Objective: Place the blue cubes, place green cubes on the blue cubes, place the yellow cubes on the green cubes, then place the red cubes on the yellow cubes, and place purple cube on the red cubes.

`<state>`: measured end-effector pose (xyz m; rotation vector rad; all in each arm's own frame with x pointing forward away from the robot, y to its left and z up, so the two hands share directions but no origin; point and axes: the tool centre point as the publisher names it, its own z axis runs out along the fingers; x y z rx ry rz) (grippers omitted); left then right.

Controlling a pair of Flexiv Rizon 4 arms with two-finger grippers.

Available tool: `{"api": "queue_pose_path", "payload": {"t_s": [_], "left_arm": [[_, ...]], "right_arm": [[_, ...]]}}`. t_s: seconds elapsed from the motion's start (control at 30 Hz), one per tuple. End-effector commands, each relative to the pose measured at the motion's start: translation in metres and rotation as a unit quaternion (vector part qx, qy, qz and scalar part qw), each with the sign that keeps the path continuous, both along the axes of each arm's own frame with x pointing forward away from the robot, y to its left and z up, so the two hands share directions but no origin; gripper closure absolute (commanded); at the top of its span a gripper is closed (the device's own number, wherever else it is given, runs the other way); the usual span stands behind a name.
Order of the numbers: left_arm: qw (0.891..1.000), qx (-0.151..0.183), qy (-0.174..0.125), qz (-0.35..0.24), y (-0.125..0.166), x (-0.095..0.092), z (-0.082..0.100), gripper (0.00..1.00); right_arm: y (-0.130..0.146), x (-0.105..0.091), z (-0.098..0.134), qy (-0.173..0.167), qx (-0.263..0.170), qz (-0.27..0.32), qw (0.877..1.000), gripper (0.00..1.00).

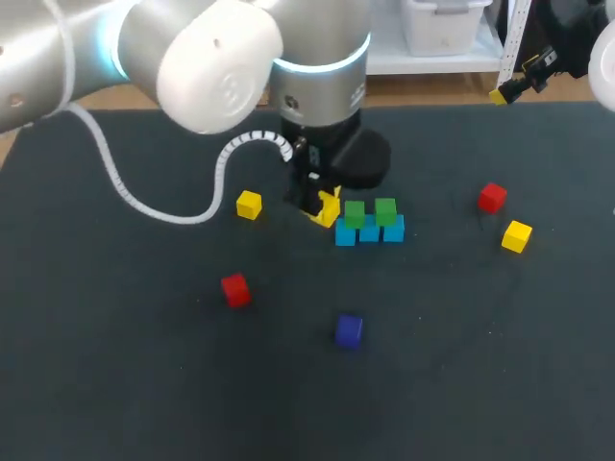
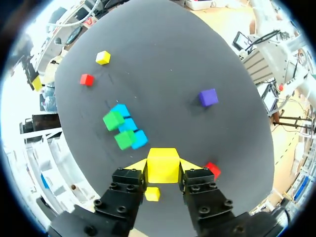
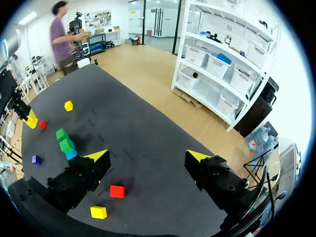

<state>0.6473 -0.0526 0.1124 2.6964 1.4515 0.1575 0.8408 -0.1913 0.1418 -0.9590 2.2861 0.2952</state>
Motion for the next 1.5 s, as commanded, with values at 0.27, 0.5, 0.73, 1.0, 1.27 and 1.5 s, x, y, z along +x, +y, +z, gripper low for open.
{"api": "queue_pose_path", "payload": {"t_s": [0.27, 0.5, 0.73, 1.0, 1.27, 1.5], "left_arm": [[1.0, 0.006, 0.015, -0.016, -0.036, 0.021, 0.003, 1.0], [1.0, 0.003, 0.017, -0.021, -0.04, 0.023, 0.004, 1.0], [0.999, -0.024, 0.015, -0.044, -0.041, 0.019, 0.007, 1.0], [0.998, -0.028, 0.017, -0.047, -0.04, 0.018, 0.007, 1.0], [0.998, -0.028, 0.017, -0.047, -0.04, 0.018, 0.007, 1.0], [0.999, -0.021, 0.025, -0.014, -0.031, 0.016, 0.008, 1.0]], "right_arm": [[-0.001, -0.001, 0.001, 0.0, 0.0, 0.0, 1.0, 0.0], [-0.001, -0.001, 0.001, 0.0, 0.0, 0.0, 1.0, 0.0], [-0.001, -0.001, 0.001, 0.0, 0.0, 0.0, 1.0, 0.0], [-0.001, -0.001, 0.001, 0.0, 0.0, 0.0, 1.0, 0.0], [-0.001, -0.001, 0.001, 0.0, 0.0, 0.0, 1.0, 0.0], [-0.001, -0.001, 0.001, 0.0, 0.0, 0.0, 1.0, 0.0]]}}
